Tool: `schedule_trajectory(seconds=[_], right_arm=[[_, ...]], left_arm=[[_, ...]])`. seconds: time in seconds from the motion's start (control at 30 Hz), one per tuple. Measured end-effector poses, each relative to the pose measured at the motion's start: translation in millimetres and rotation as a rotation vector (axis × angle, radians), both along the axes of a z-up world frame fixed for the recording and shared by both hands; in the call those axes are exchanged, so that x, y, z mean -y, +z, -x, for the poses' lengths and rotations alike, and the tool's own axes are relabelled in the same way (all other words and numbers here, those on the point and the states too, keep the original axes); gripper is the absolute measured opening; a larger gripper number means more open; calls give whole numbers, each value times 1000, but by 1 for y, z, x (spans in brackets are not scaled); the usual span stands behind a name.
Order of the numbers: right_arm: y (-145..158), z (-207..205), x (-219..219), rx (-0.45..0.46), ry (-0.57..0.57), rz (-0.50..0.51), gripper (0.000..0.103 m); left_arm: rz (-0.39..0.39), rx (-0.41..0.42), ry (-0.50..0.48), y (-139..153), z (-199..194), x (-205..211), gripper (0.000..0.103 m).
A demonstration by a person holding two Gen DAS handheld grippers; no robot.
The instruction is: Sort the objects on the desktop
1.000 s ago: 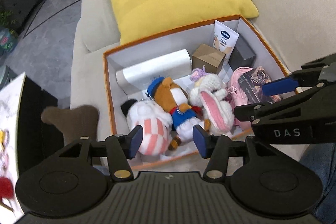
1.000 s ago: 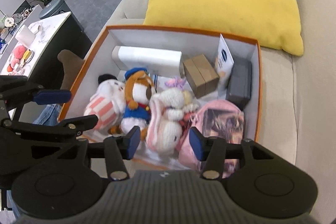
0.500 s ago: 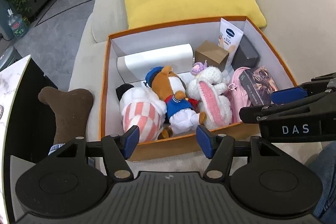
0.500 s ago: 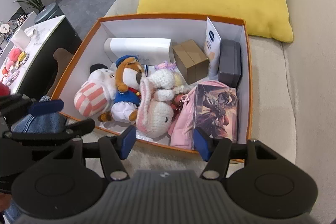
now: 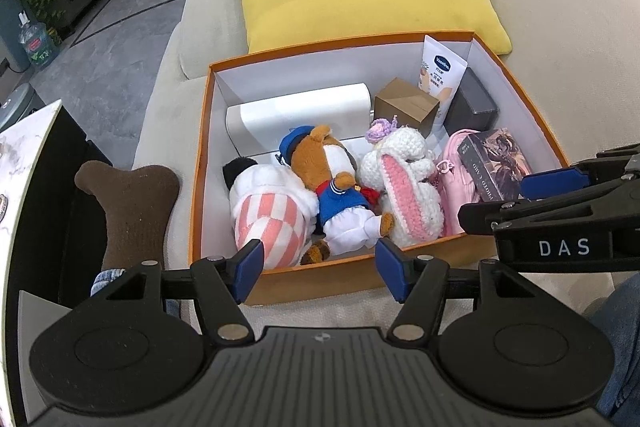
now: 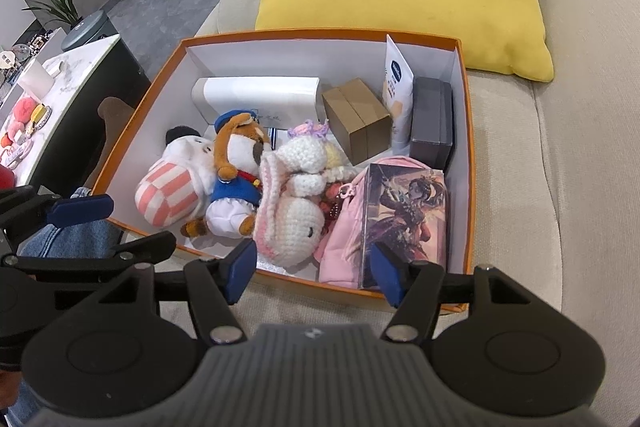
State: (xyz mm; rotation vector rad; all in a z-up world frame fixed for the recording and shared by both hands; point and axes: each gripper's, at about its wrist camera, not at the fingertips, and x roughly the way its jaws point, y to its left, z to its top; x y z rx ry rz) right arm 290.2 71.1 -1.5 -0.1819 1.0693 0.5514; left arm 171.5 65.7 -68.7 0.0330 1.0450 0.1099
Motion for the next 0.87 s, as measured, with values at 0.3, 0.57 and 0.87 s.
schedule_trajectory(seconds=[0.3,0.57,0.87], right_arm=[[-1,1,1,7,-2,-1,67],[-2,1,5,11,-9,-10,71],[-2,0,6,14,0,-4,72]], left_arm=[[12,-8,9,-1,-1,0,72],[39,-17,12,-2,-1,-1,72],[41,-27,14,-2,-1,-1,72]])
